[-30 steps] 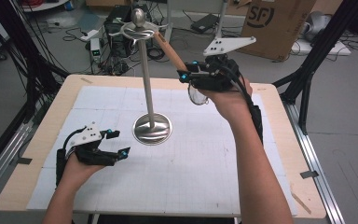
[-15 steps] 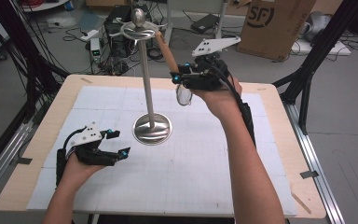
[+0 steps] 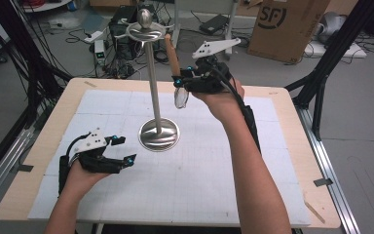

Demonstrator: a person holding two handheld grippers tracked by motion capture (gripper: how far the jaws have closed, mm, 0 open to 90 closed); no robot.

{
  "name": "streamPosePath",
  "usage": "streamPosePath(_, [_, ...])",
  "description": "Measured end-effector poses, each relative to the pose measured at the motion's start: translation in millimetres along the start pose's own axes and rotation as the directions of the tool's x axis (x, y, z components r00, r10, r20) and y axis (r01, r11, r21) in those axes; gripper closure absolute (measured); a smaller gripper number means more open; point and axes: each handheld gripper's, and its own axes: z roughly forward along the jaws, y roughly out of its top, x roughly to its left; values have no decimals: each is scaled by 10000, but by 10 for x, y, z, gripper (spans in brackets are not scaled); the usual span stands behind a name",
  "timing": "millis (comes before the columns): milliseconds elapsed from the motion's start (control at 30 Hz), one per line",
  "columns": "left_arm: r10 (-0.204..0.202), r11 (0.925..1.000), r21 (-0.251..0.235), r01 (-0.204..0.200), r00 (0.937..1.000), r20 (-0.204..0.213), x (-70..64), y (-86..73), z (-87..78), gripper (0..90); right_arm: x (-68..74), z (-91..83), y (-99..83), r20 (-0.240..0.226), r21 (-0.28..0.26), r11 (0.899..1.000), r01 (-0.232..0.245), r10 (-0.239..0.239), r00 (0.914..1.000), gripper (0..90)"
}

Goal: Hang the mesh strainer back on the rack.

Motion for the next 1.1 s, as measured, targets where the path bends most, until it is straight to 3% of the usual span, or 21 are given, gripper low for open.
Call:
streamPosePath(167, [-7,10000,-4,7,10000,-14,6,-1,-10,250,7,37,20,-76,73,10000,27,-27,10000,667])
streamPosePath(367, [7,10000,29,-7,10000,-7,2,-4,-2,250,21,-13,22,176,-67,9999,115,-114,9998,544])
streamPosePath(1100, [13,9999,108,-13,10000,-15,-9,-10,17,250,122,-475,-298,83,-416,9988,278,-274,9996,465])
